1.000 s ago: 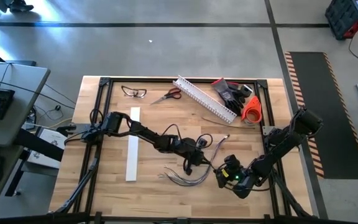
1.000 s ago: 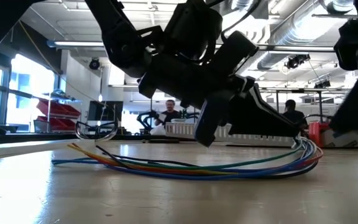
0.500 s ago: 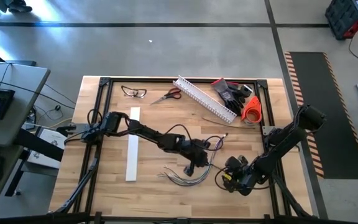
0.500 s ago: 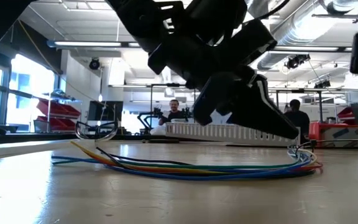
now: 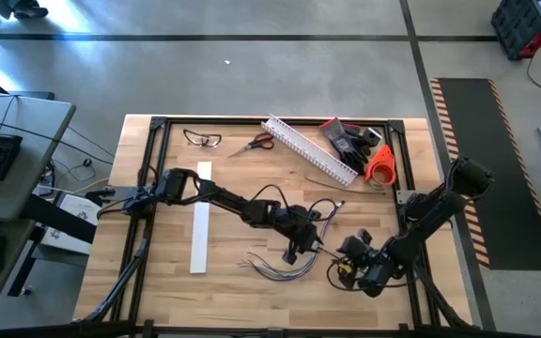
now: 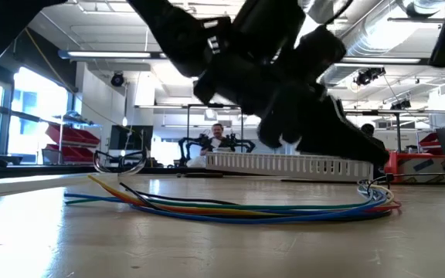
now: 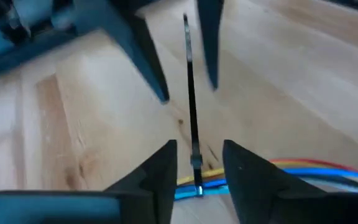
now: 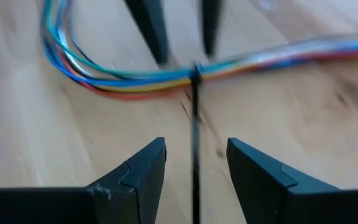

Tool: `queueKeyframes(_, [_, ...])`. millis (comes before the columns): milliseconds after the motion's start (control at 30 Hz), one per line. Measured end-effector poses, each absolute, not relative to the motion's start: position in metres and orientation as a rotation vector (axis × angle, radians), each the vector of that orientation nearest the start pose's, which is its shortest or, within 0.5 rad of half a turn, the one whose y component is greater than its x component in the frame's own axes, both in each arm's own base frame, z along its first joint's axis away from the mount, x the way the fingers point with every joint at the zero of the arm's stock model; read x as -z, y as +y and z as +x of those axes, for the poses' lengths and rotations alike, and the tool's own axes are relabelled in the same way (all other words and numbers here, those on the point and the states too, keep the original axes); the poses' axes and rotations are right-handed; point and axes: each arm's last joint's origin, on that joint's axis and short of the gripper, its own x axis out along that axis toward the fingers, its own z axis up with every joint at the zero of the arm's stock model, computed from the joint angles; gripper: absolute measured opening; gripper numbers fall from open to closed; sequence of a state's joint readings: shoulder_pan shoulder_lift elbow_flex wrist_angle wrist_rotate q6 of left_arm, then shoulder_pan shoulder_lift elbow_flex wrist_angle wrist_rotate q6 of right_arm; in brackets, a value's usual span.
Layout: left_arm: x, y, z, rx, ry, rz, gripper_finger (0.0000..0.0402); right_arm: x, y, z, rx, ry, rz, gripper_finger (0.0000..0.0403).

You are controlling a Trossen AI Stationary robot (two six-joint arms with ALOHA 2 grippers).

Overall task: Ziptie cables
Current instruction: Wrap the bottom black zip tie on the cable wires

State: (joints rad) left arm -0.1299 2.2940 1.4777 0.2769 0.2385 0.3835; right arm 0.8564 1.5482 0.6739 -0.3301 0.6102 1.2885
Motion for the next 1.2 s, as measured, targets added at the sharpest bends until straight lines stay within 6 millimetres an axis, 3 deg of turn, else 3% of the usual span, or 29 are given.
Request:
queueKeyframes(267, [-0.103,-0.069,0.486,0.431,0.465,0.333,0.0137,-0.135,0.182,0.174,0.355,0.754,0.365,0.0160])
queueKeyframes(1000, [-0.093,-0.068,0.488,0.413,0.454,0.318,0.0110,-0.135,0.184,0.176,0.347,0.741,0.391,0.0160])
queueKeyframes(1200, [-0.093,-0.068,0.488,0.409,0.452,0.312,0.0075,-0.135,0.184,0.176,0.346,0.743,0.391,0.0160])
